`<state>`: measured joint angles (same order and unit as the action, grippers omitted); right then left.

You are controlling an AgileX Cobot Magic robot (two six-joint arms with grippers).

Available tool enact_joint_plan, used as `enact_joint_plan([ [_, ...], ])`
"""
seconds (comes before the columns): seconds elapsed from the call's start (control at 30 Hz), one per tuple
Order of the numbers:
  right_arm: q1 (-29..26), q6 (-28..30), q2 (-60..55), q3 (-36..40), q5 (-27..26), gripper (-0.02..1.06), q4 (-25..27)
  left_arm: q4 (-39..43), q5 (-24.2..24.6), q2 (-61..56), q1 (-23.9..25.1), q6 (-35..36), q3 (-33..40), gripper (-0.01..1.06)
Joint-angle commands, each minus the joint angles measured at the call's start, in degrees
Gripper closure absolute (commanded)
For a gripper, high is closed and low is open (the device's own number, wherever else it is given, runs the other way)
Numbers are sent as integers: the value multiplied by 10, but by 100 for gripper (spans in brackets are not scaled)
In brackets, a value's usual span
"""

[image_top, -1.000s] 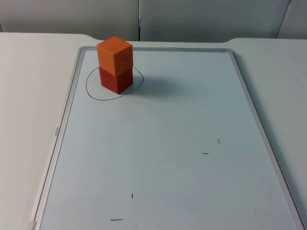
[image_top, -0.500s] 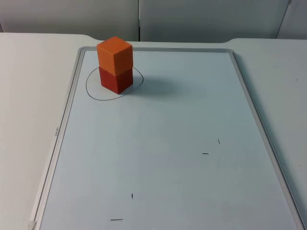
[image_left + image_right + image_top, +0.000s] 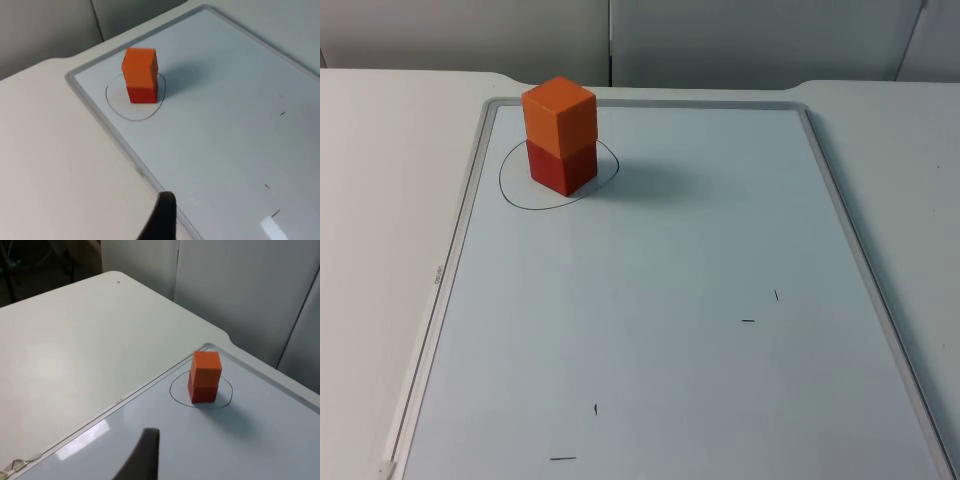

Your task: Pick up one cube with the left hand and another cube with the right hand. First place the cube in the right hand at the target position, then stack the cube in the left hand on top.

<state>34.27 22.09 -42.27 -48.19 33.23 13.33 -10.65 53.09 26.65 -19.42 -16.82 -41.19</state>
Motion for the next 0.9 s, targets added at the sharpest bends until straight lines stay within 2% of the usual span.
enact_joint_plan([
  [0.0, 2, -1, 3, 4, -12, 15, 1, 14, 10, -50, -2, 26, 34, 26],
  [0.13, 2, 7, 2, 4, -12, 15, 0, 16, 28, -121, -2, 56, 68, 26],
  [0.27, 2, 8, 2, 4, -14, 15, 0, 60, 80, -203, -2, 99, 87, 26],
  [0.3, 2, 8, 2, 4, -14, 15, 0, 60, 80, -203, -2, 99, 87, 26],
  [0.43, 2, 8, 2, 4, -14, 15, 0, 106, 141, -262, -2, 145, 88, 26],
  [0.6, 2, 8, 2, 4, -14, 15, 1, 106, 164, -267, -2, 145, 92, 26],
  [0.87, 2, 8, 2, 4, -19, 15, 4, 110, 162, -267, -2, 145, 92, 26],
])
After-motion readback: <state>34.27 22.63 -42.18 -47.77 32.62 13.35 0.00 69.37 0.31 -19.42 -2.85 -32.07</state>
